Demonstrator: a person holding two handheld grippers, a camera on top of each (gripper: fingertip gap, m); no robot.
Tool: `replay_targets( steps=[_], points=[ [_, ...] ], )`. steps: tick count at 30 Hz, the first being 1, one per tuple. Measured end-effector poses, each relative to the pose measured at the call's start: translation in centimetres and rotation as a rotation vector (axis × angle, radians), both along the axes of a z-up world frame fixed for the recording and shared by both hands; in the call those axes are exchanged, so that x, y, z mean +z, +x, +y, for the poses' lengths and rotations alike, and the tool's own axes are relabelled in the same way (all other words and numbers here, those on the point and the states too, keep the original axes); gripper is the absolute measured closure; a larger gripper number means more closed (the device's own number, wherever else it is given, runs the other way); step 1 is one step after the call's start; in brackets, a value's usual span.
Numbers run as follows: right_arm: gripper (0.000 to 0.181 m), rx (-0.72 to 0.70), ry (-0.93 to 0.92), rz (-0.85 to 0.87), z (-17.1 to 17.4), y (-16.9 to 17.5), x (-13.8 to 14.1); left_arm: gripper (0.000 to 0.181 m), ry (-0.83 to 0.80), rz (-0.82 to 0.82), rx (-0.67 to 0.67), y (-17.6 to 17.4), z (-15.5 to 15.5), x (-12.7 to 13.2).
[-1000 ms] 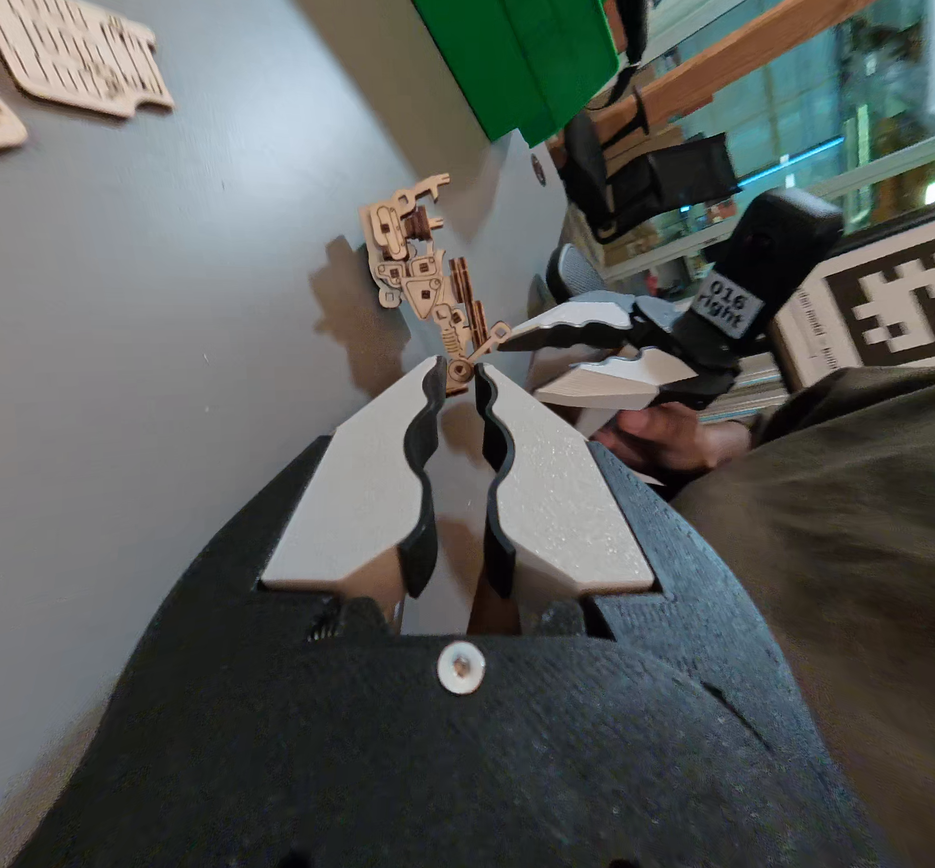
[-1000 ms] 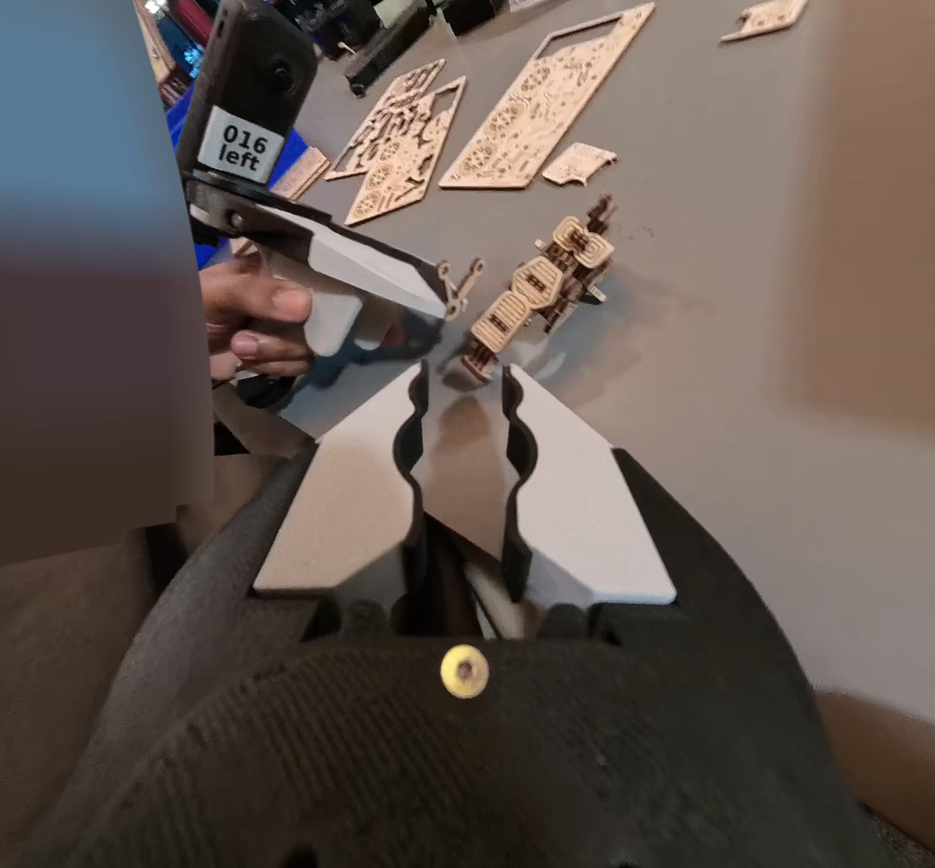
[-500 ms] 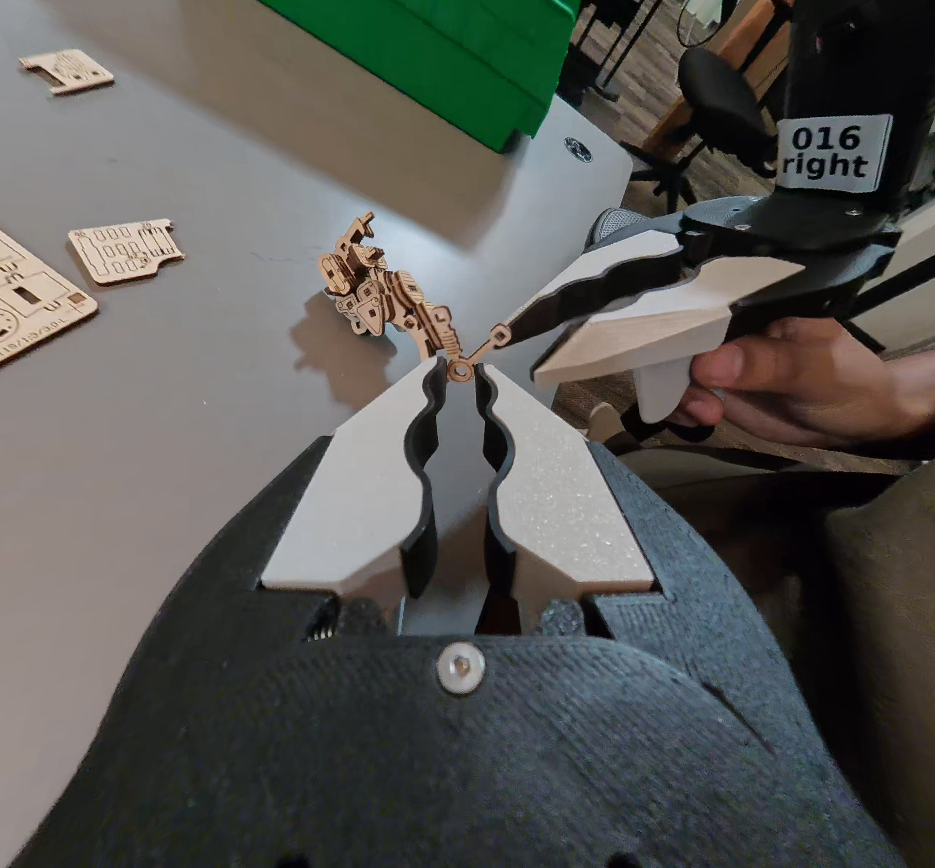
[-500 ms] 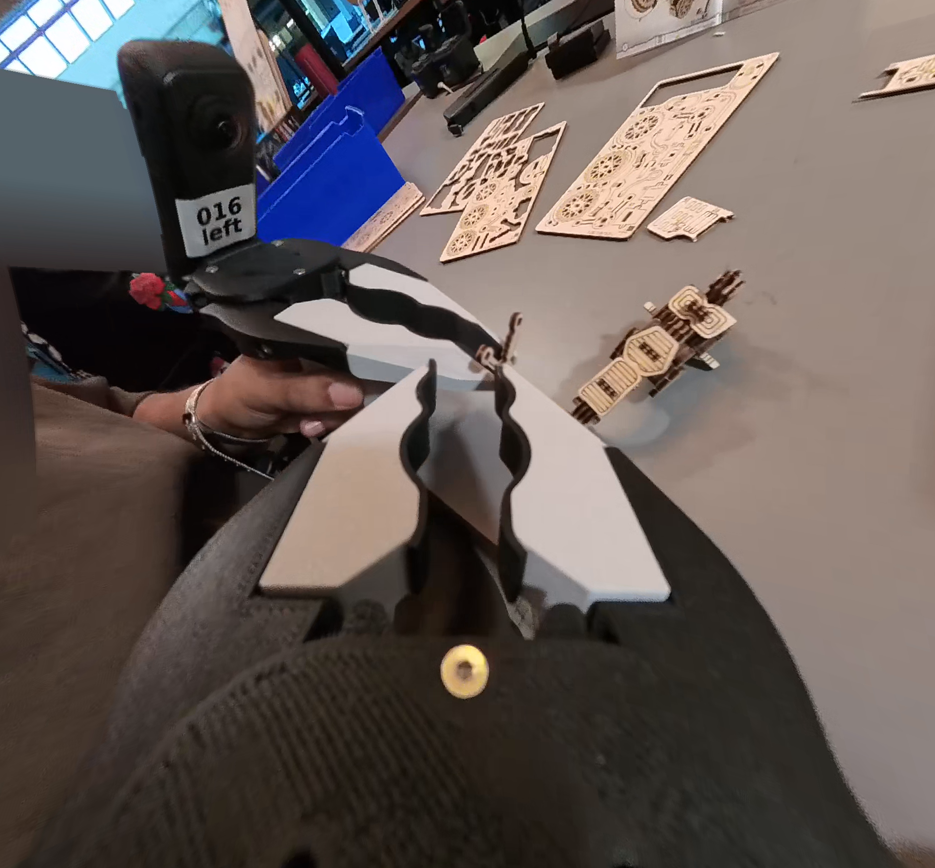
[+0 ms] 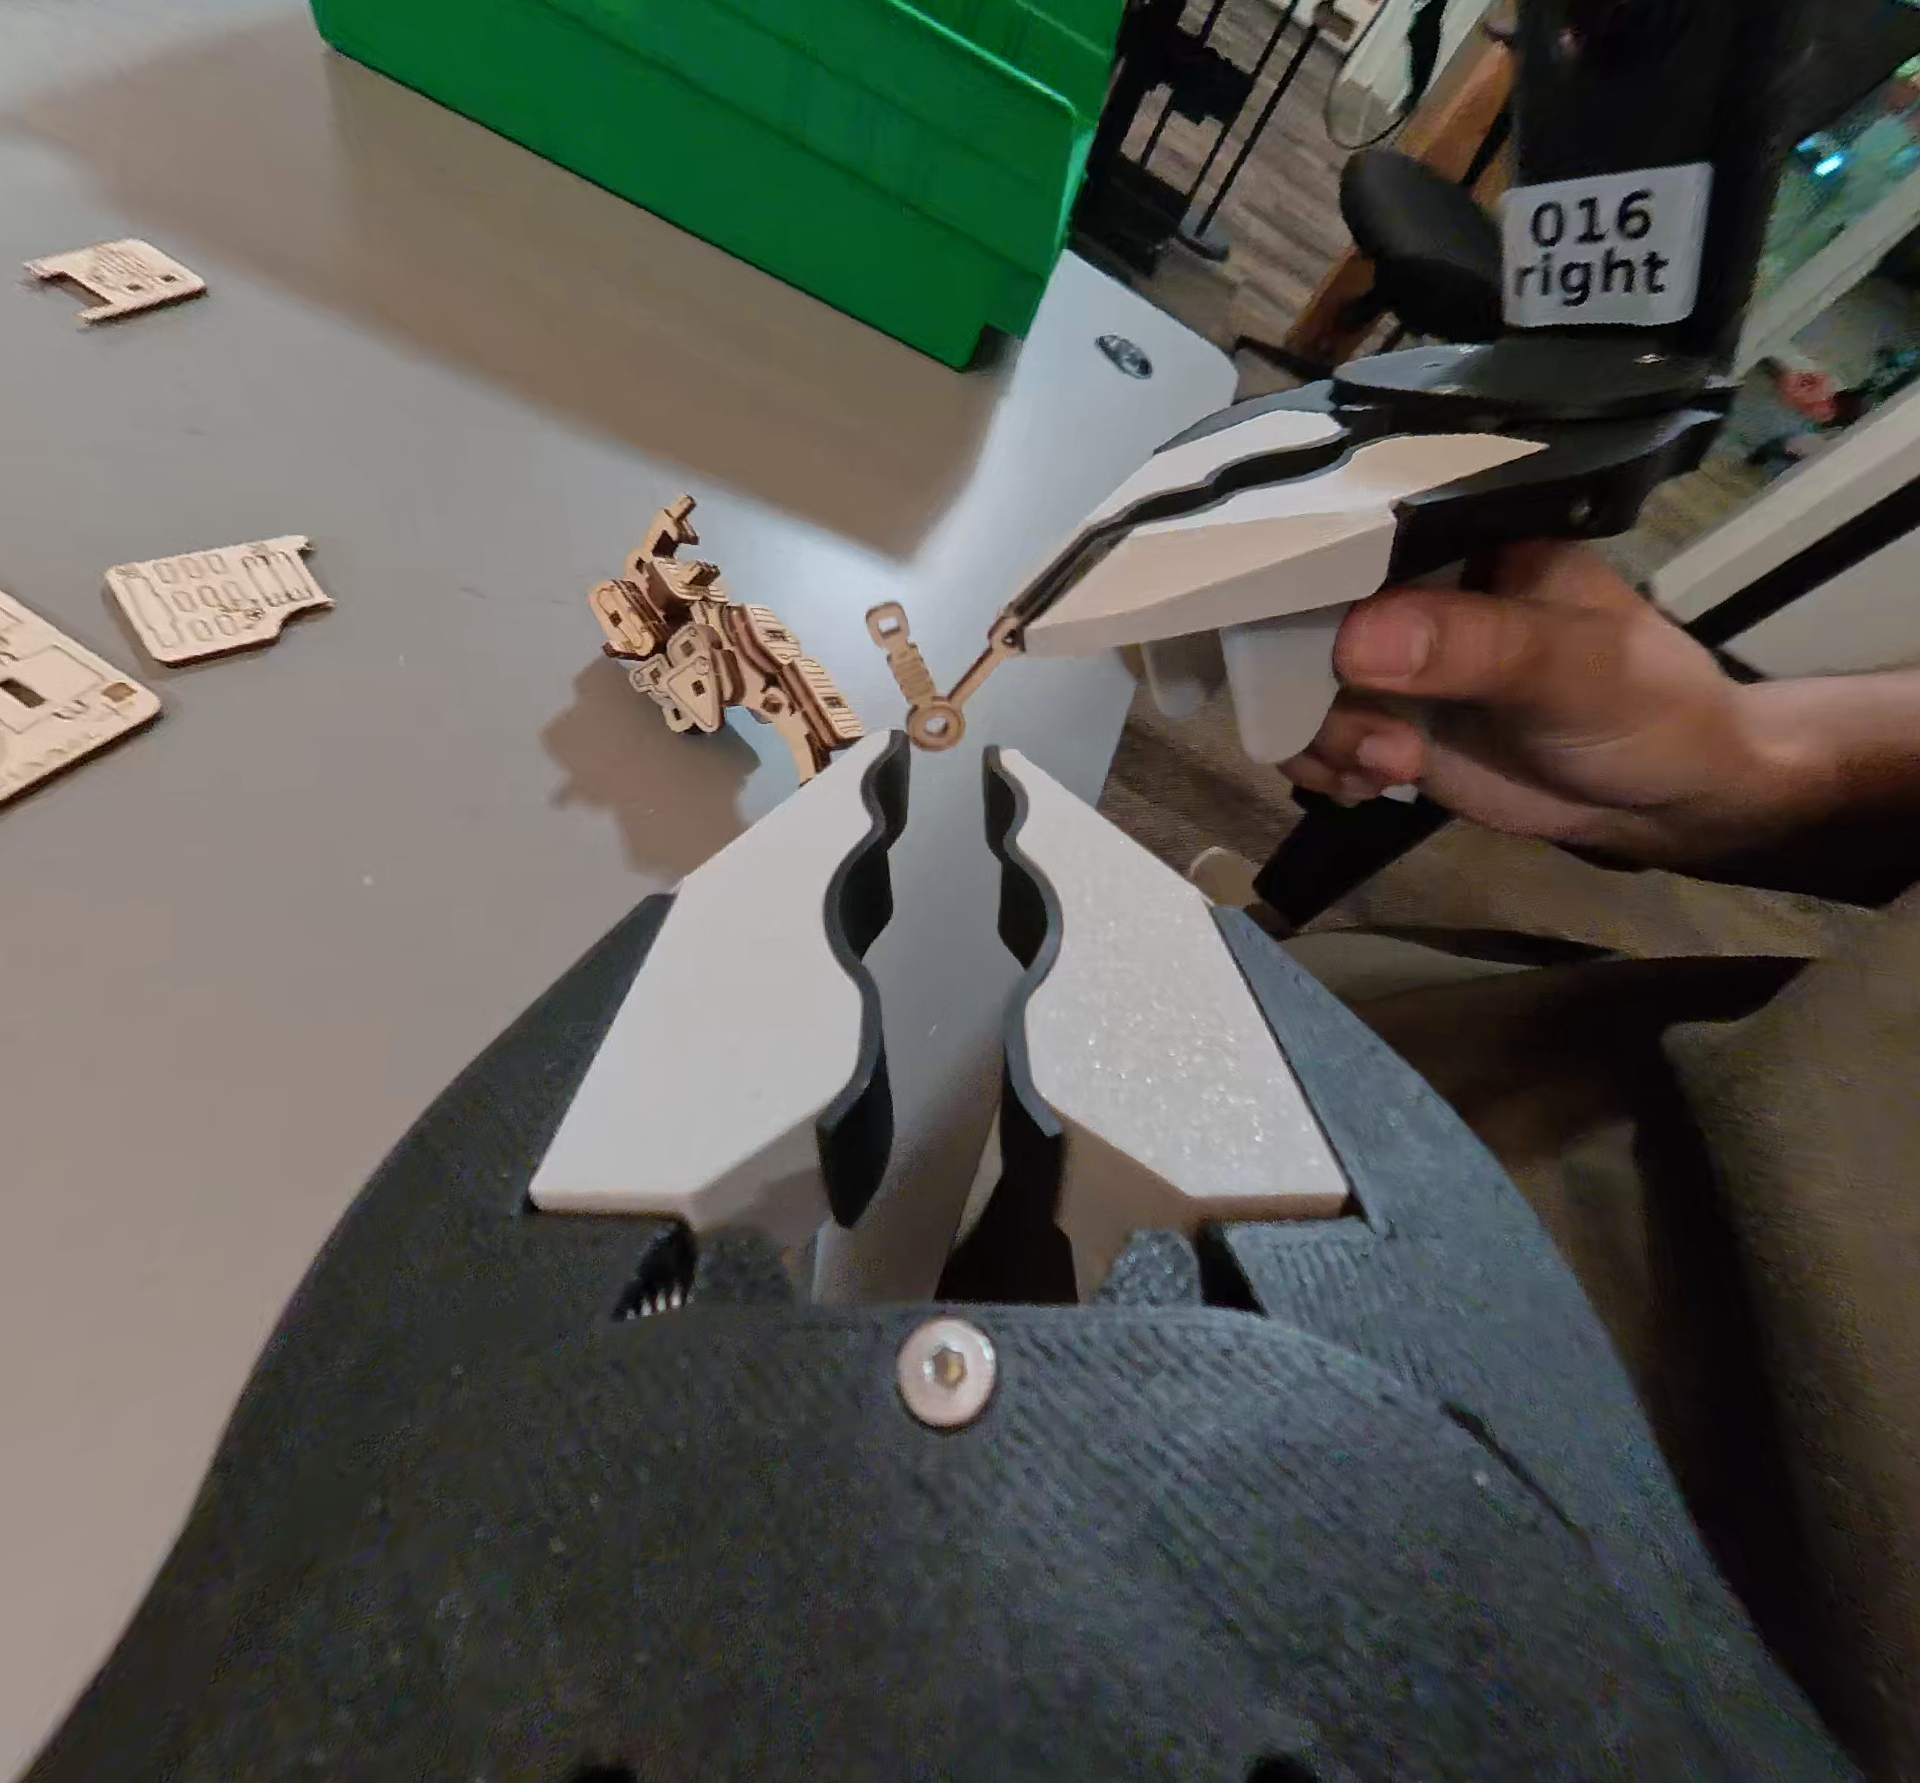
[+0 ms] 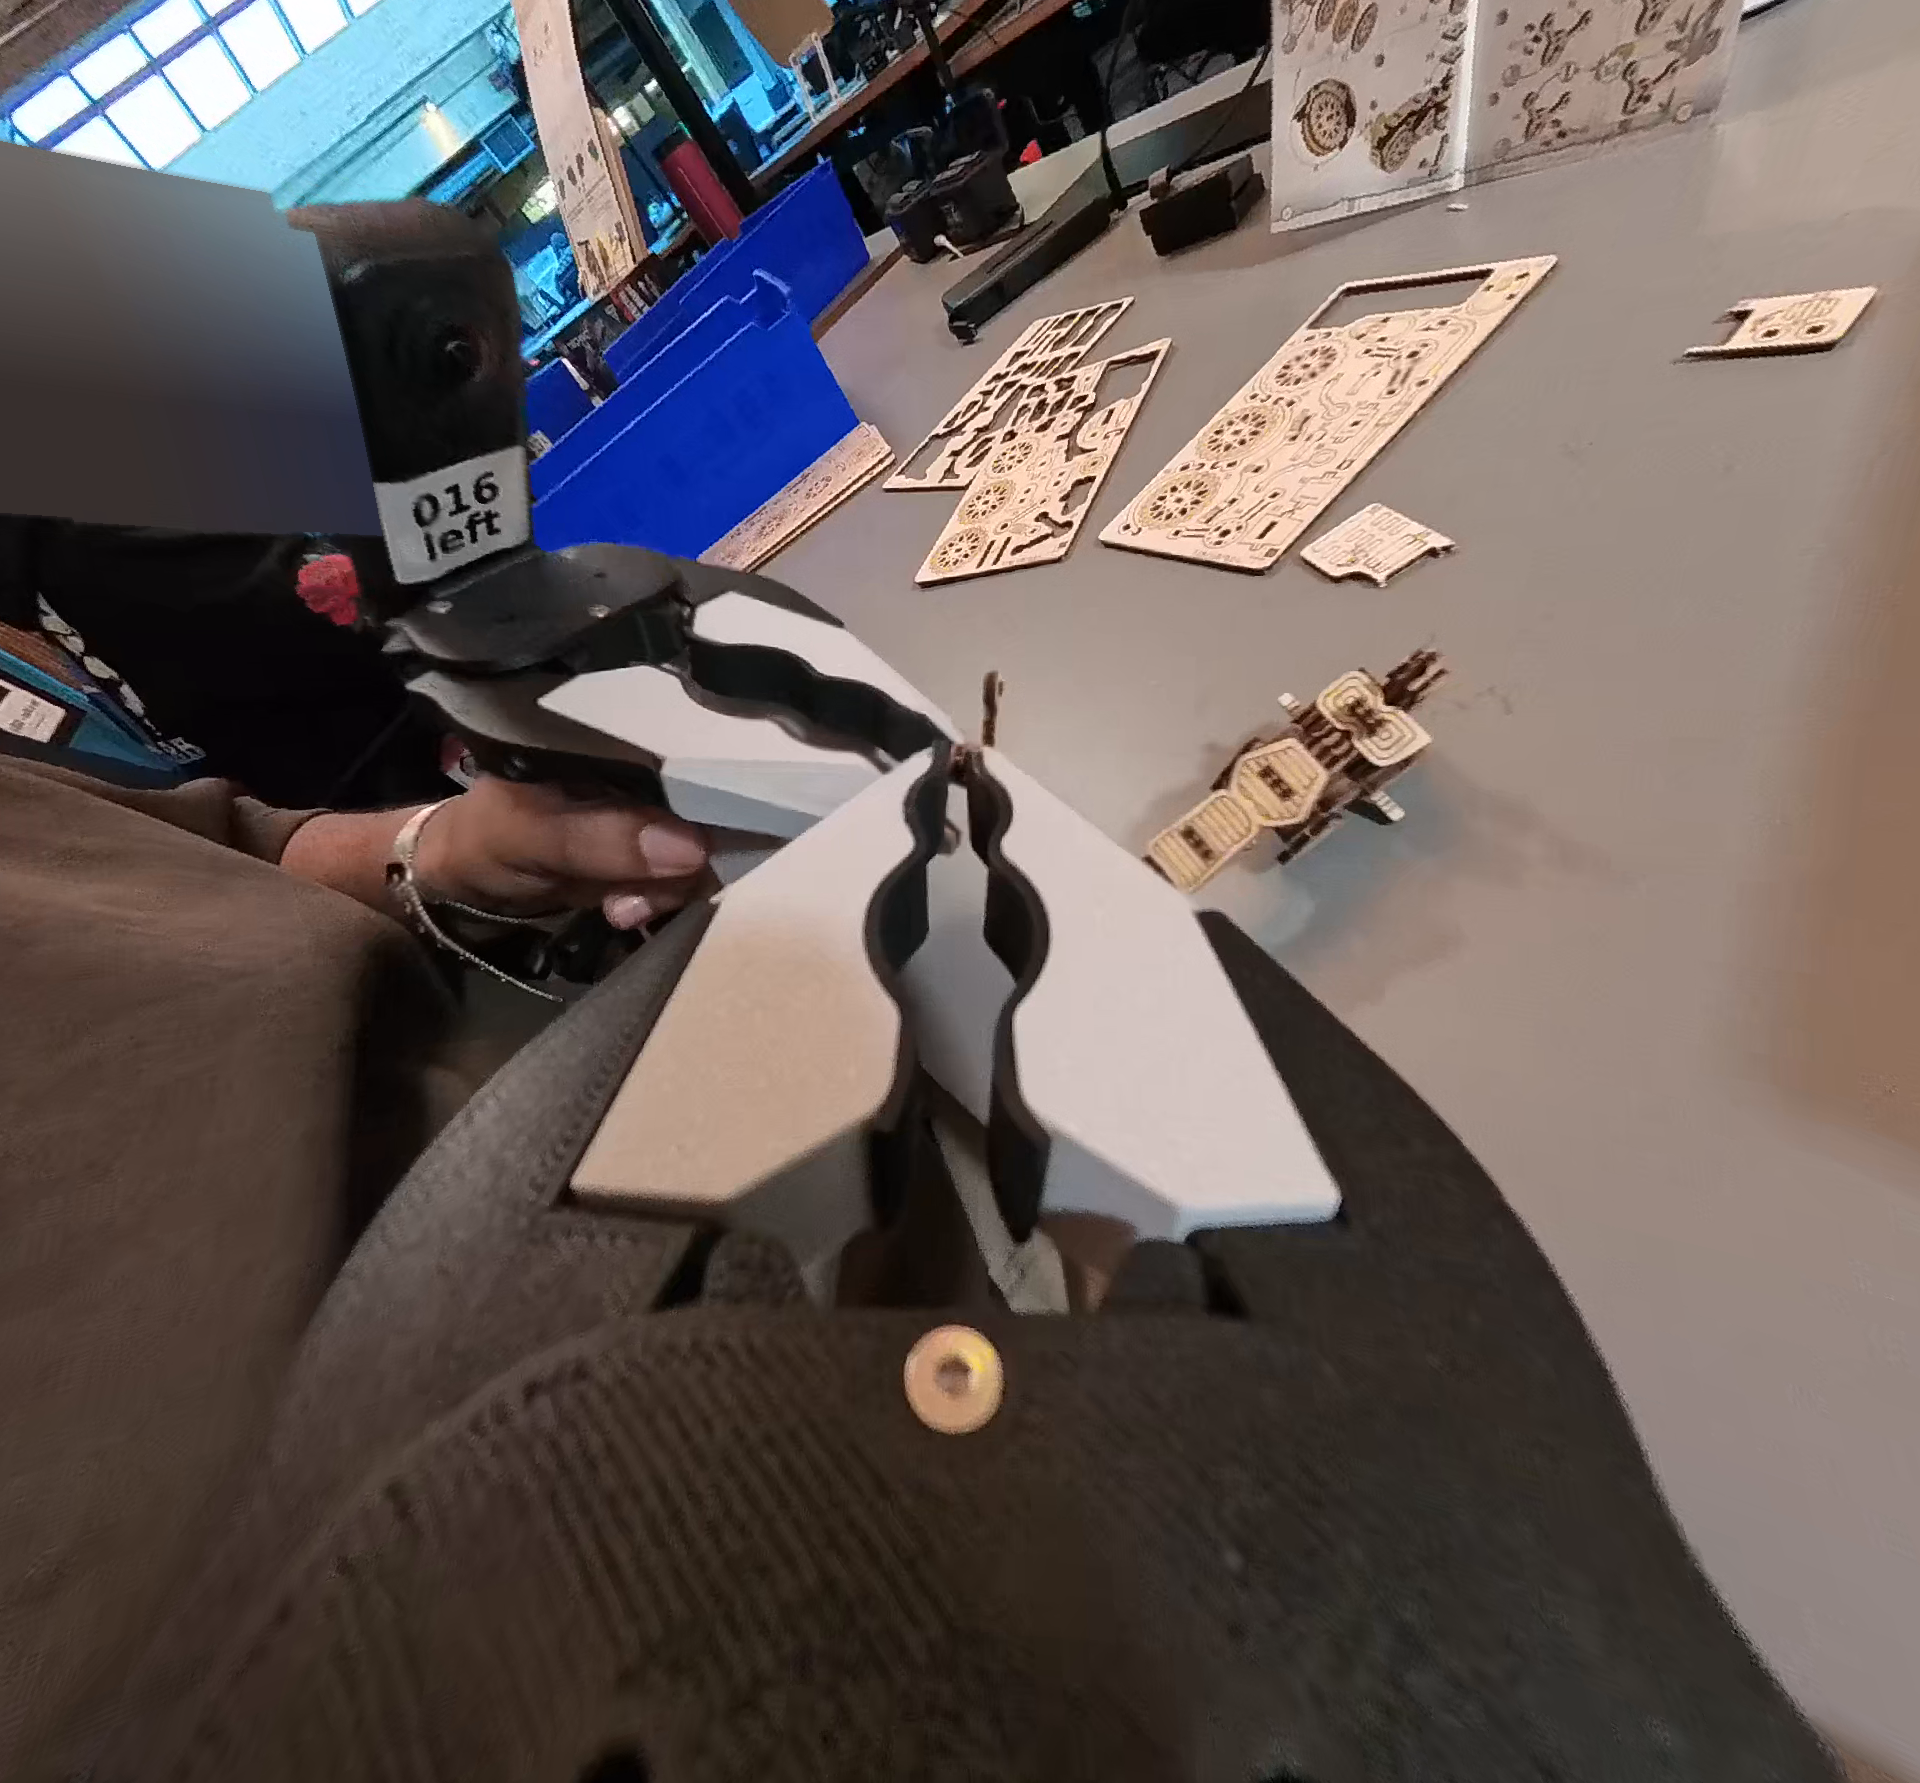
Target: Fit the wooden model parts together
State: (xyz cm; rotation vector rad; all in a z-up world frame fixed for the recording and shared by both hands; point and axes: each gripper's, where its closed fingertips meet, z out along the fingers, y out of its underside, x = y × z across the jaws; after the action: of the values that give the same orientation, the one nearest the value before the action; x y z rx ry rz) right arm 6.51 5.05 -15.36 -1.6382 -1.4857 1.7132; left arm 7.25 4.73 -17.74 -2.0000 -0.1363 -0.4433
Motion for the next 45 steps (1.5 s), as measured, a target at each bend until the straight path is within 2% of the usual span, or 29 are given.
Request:
replay_targets(
  steps=[3, 6, 9, 11, 13, 16, 21, 23, 27, 28, 32, 35, 42, 45],
  points=[
    [0.18, -0.004, -0.04, 0.002, 0.9, 0.0, -0.1, 0.167, 0.008, -0.082, -0.017, 0.0, 0.2, 0.0],
    [0.181, -0.012, -0.085, 0.008, 2.0, 0.0, -0.1, 0.156, 0.005, -0.103, -0.029, -0.7, 0.4, 0.0],
    [0.18, -0.012, -0.127, 0.056, 3.7, 0.0, 0.7, 0.139, 0.002, -0.039, -0.066, -2.5, 0.9, 0.1],
    [0.181, 0.003, -0.149, 0.113, 4.9, 0.1, 1.7, 0.128, -0.011, 0.062, -0.132, -3.9, 1.7, -0.1],
    [0.181, 0.057, -0.172, 0.167, 5.4, 0.1, 2.6, 0.121, -0.043, 0.213, -0.242, -5.4, 2.7, -1.1],
    [0.18, 0.162, -0.181, 0.198, 4.9, -0.2, 3.2, 0.109, -0.134, 0.351, -0.544, -5.5, 3.6, -3.7],
    [0.181, 0.227, -0.187, 0.221, 5.2, -0.3, 3.6, 0.101, -0.238, 0.236, -0.891, -4.1, 5.4, -5.0],
    [0.18, 0.229, -0.224, 0.233, 5.8, -0.1, 3.9, 0.1, -0.276, 0.261, -0.997, -3.8, 5.9, -5.6],
    [0.181, 0.206, -0.316, 0.236, 7.3, -0.1, 4.1, 0.115, -0.313, 0.274, -1.151, -3.0, 6.1, -6.2],
    [0.181, 0.199, -0.328, 0.228, 7.5, -0.1, 4.0, 0.123, -0.33, 0.26, -1.174, -2.7, 5.9, -6.2],
    [0.181, 0.181, -0.343, 0.164, 7.9, 0.0, 3.1, 0.133, -0.385, 0.193, -1.175, -2.4, 5.0, -6.1],
    [0.181, 0.187, -0.359, 0.124, 7.8, 0.4, 2.6, 0.134, -0.428, 0.132, -1.089, -2.9, 4.3, -5.9],
    [0.18, 0.332, -0.279, -0.086, 4.5, 0.8, 0.4, 0.135, -0.536, -0.101, -0.63, -4.6, 3.0, -5.4],
    [0.18, 0.418, -0.183, -0.189, 2.8, 0.7, -0.6, 0.138, -0.542, -0.131, -0.429, -4.9, 2.1, -5.5]
  ],
)
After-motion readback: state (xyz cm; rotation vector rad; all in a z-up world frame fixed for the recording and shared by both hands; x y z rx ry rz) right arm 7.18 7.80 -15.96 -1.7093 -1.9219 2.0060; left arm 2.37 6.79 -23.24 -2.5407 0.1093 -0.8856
